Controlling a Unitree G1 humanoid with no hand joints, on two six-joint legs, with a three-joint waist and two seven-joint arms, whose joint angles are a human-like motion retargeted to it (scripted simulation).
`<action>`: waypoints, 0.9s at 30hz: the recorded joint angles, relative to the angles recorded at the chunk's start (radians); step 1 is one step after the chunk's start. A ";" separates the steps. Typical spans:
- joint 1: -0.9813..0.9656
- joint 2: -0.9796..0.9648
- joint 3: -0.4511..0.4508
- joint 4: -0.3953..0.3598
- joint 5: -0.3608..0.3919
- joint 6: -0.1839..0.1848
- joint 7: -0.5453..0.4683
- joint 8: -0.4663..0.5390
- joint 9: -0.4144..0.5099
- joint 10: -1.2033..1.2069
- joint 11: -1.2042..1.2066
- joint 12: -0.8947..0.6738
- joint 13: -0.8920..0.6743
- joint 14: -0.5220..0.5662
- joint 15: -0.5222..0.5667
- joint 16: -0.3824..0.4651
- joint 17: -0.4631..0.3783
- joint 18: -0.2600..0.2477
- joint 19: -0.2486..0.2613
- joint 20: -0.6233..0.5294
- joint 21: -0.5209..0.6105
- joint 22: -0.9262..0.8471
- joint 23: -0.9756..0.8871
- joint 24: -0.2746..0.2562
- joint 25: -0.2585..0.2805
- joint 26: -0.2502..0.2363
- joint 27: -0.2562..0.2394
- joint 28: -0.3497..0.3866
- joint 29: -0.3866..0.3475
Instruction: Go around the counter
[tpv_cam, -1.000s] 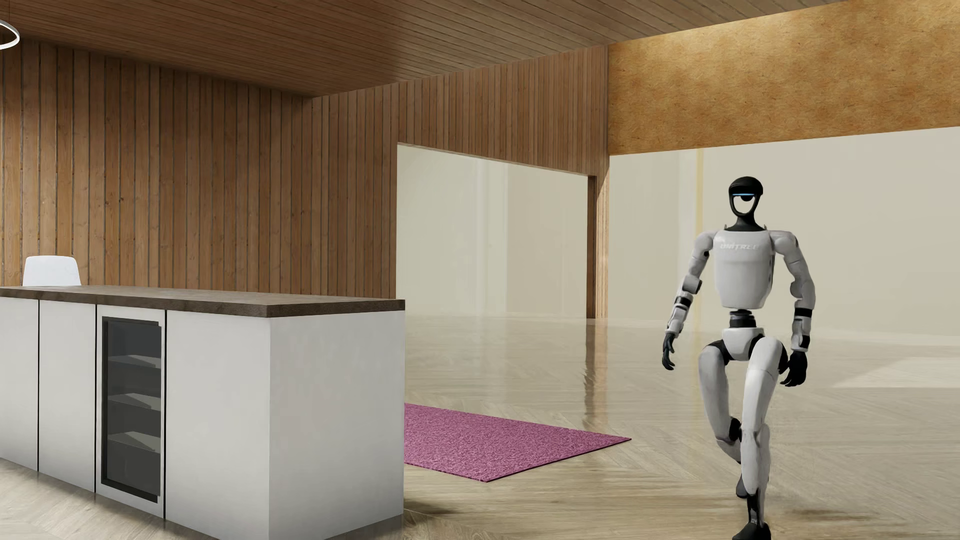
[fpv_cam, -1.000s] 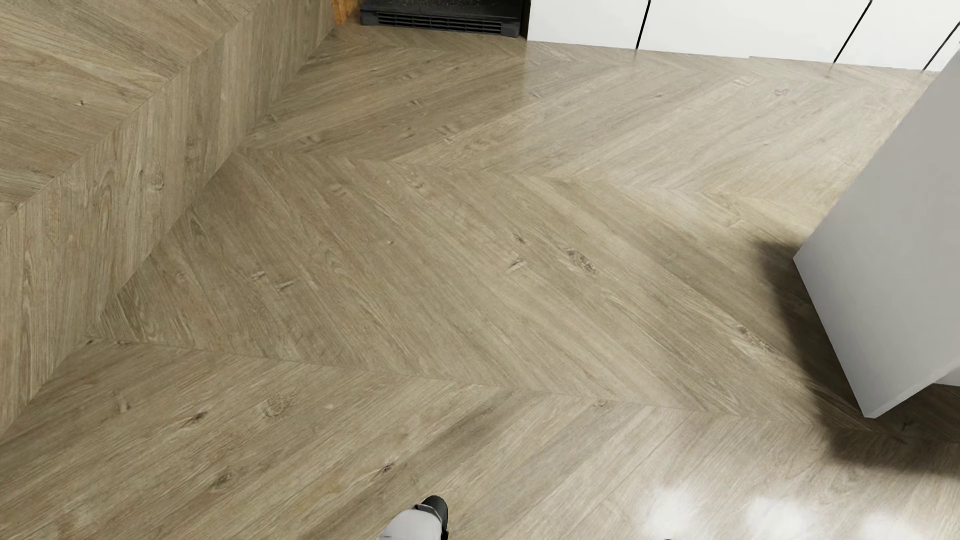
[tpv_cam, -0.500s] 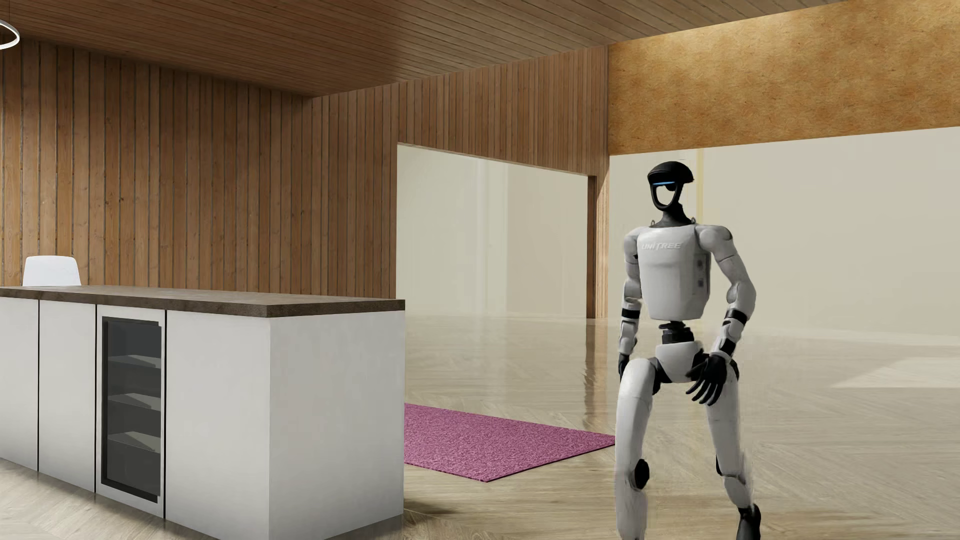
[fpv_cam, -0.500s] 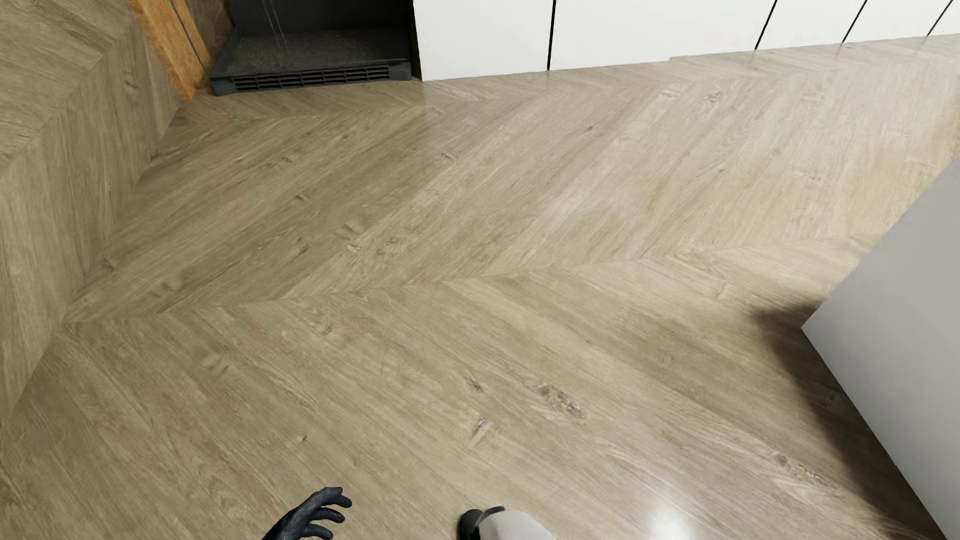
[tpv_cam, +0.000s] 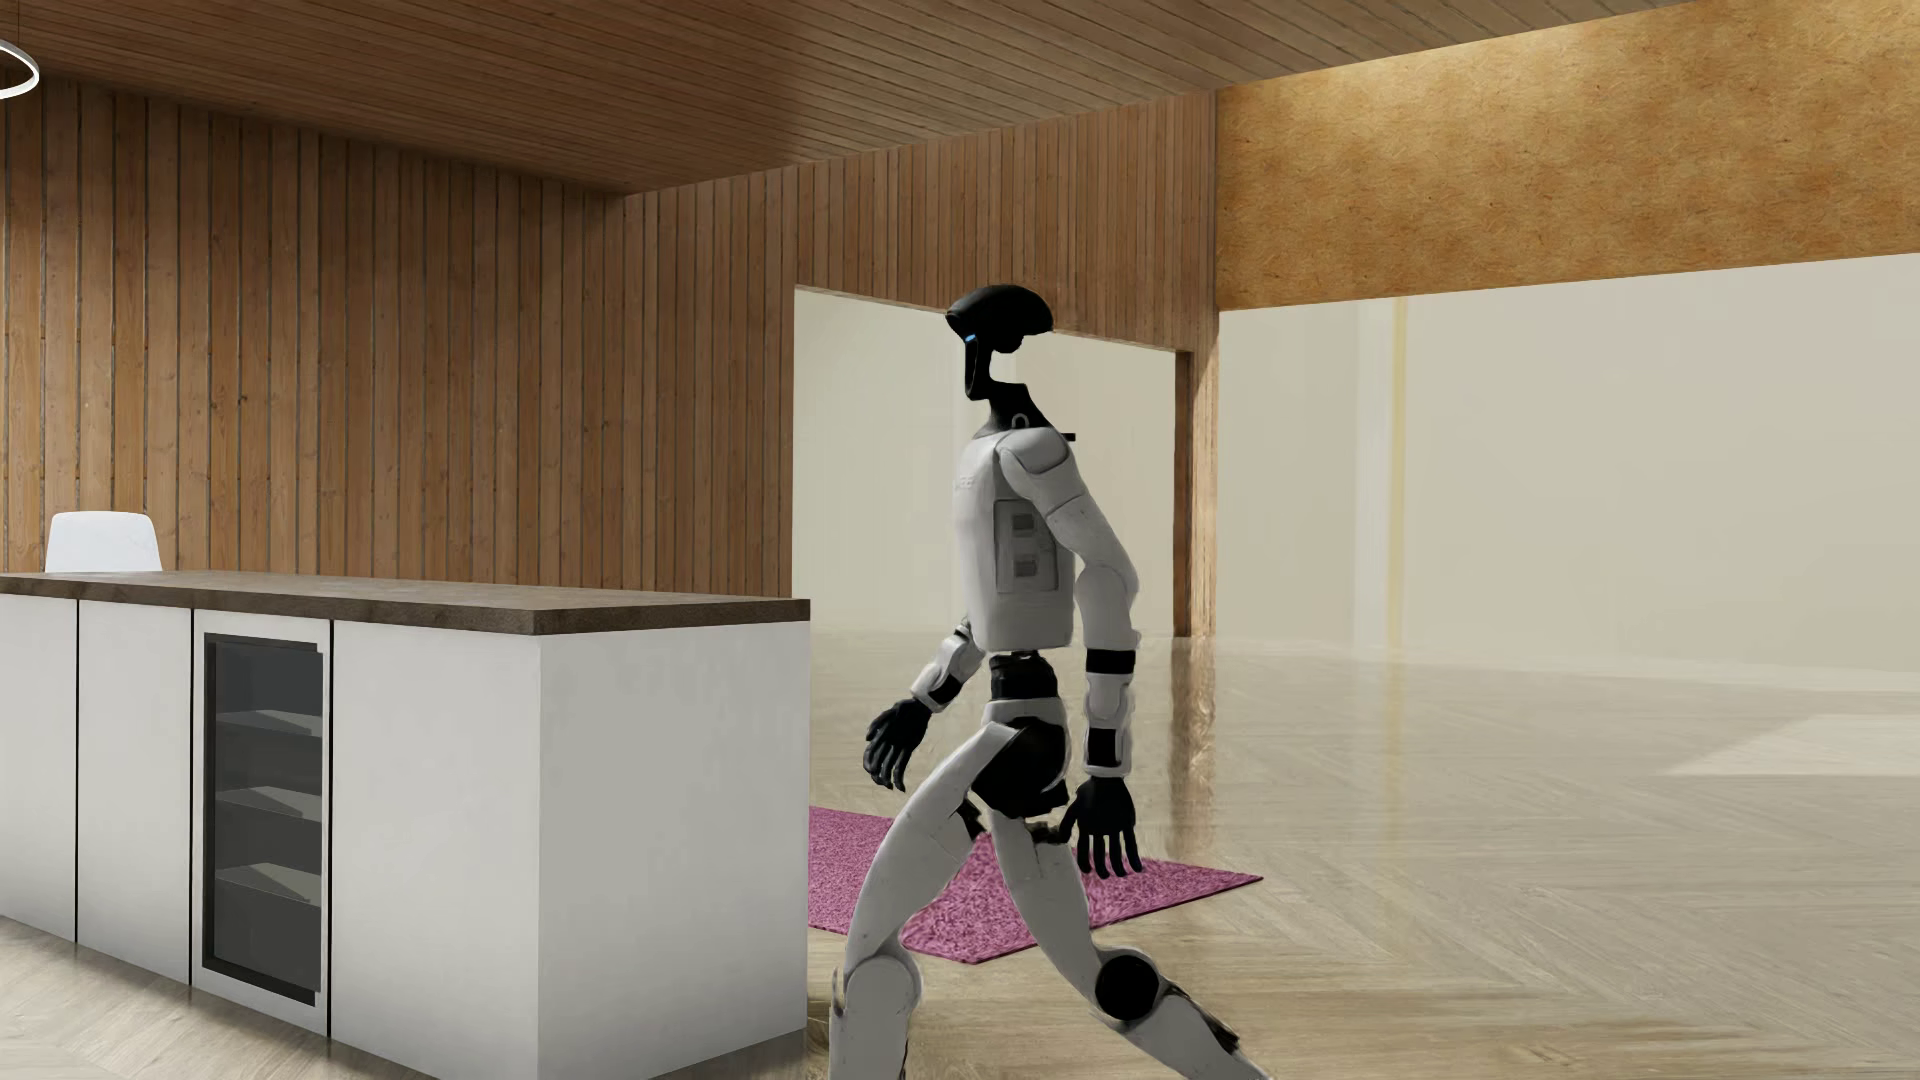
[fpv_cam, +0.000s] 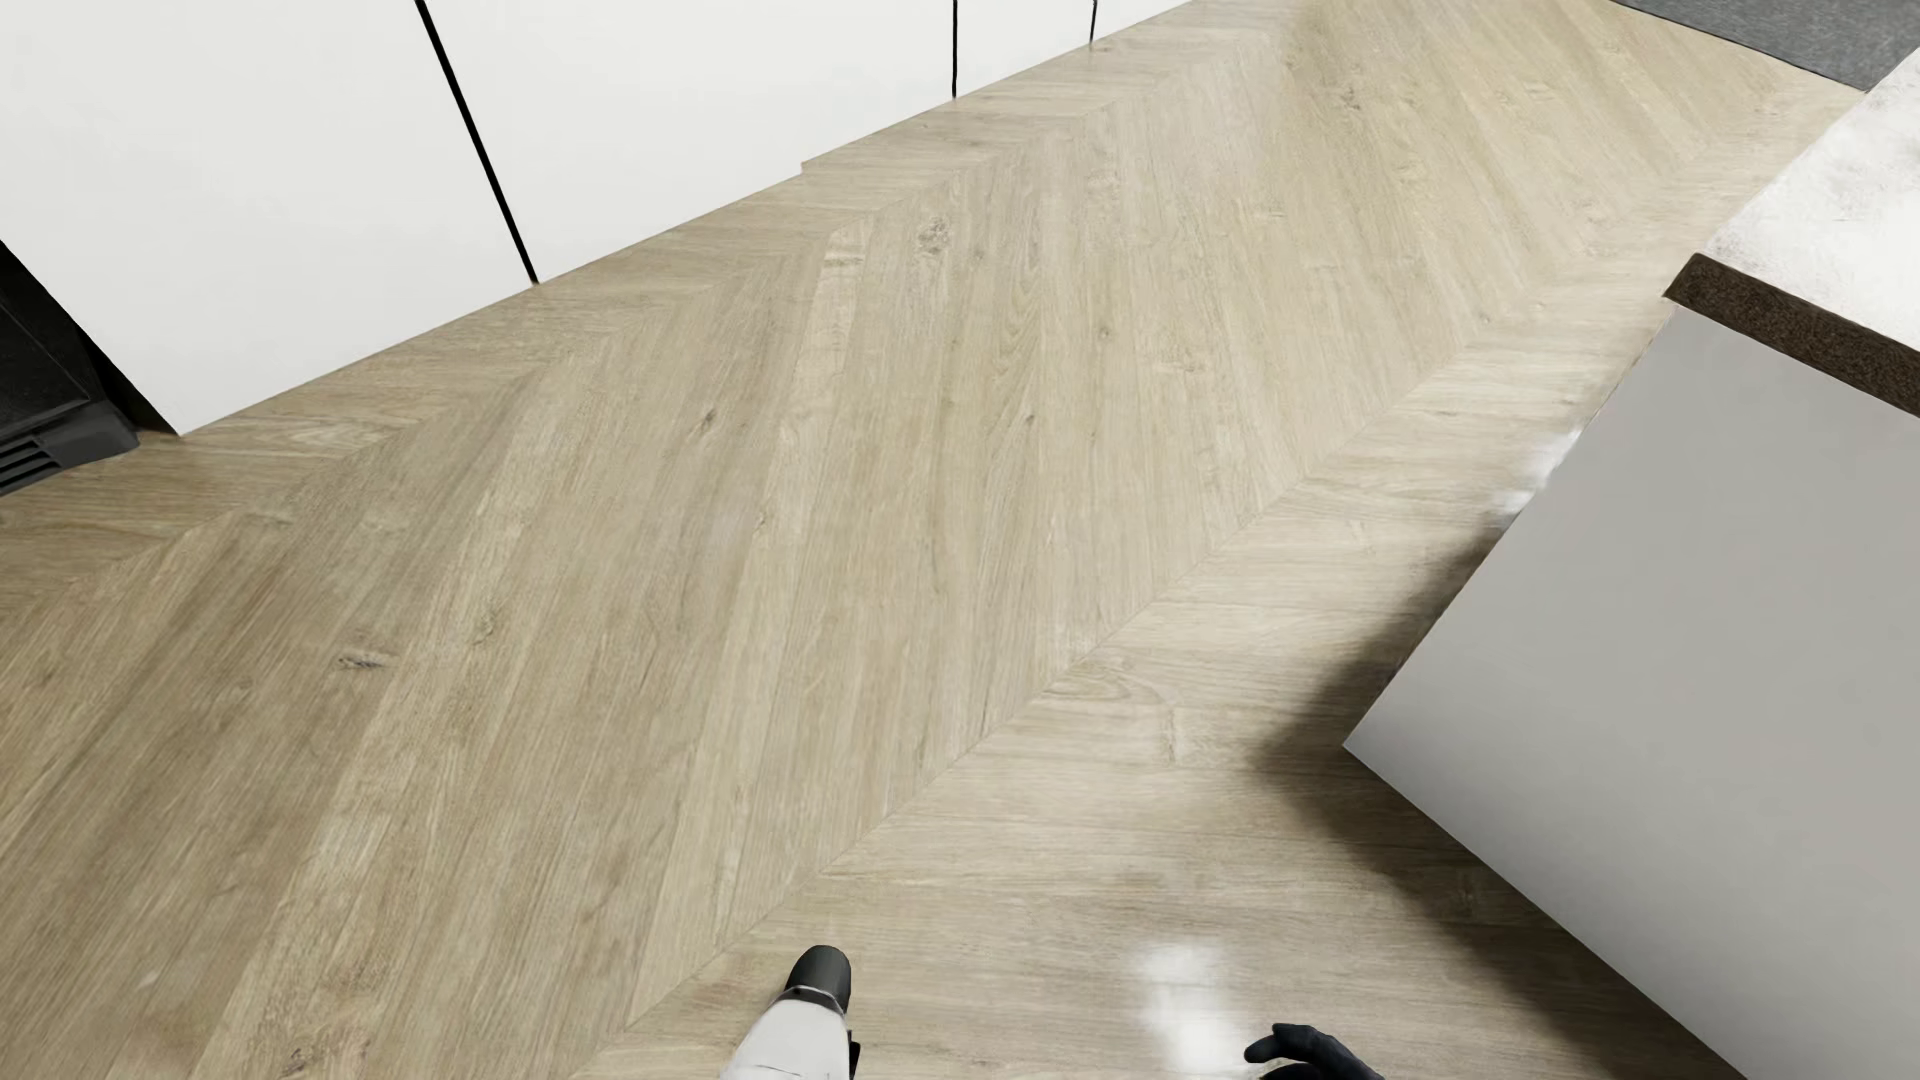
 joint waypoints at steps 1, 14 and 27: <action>-0.034 0.004 -0.006 -0.026 -0.025 -0.011 0.000 0.000 -0.017 0.053 0.049 -0.014 0.015 0.159 0.123 0.008 0.012 0.000 0.000 0.002 -0.004 0.011 0.037 0.000 0.000 0.000 0.000 0.000 0.000; 0.993 -0.895 -0.552 -0.079 -0.055 0.079 0.000 0.000 0.034 -0.065 -0.016 -0.436 0.171 -0.136 -0.420 0.131 -0.025 0.000 0.000 0.168 0.035 -0.272 0.502 0.000 0.000 0.000 0.000 0.000 0.000; 0.205 -0.121 -0.075 -0.068 0.064 0.098 0.000 0.000 0.053 -0.001 -0.007 -0.049 -0.008 0.036 -0.492 0.014 0.015 0.000 0.000 -0.122 -0.036 0.050 0.074 0.000 0.000 0.000 0.000 0.000 0.000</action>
